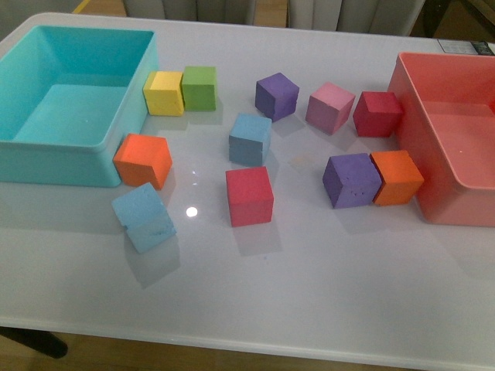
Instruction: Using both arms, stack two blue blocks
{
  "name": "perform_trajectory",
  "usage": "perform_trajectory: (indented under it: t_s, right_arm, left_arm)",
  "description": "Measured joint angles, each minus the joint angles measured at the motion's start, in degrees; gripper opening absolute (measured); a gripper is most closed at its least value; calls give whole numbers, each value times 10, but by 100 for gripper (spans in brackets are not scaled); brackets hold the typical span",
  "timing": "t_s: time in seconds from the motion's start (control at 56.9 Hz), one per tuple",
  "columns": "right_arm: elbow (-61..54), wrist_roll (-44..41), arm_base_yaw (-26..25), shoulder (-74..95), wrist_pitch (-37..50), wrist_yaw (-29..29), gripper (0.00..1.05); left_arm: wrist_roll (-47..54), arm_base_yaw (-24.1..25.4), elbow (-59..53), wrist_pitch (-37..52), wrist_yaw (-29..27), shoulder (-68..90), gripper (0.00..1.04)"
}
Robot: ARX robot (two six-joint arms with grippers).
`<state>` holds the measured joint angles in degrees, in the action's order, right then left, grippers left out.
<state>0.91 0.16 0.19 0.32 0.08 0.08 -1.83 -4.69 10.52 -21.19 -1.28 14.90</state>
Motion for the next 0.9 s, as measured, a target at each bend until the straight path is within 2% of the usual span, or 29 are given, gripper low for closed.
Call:
perform_trajectory:
  t_s: [0.035, 0.07, 0.14, 0.211, 0.386, 0.562, 0.896]
  right_arm:
    - [0, 0, 0, 0, 0, -1, 96]
    - [0, 0, 0, 0, 0, -1, 95]
    - [0, 0, 0, 0, 0, -1, 96]
    - [0, 0, 0, 0, 0, -1, 96]
    - [0, 0, 0, 0, 0, -1, 96]
    - [0, 0, 0, 0, 0, -1, 96]
    - [0, 0, 0, 0, 0, -1, 96]
  left_arm:
    - [-10, -25, 23, -34, -3, 55, 96]
    - [-24, -56, 36, -32, -10, 112, 96]
    - [-53, -113, 56, 38, -28, 229, 96]
    - [-70, -135, 70, 103, -33, 308, 96]
    - [-105, -160, 97, 212, -45, 481, 96]
    - [-139, -176, 130, 276, -43, 615, 96]
    - [-200, -172, 222, 314, -28, 797, 96]
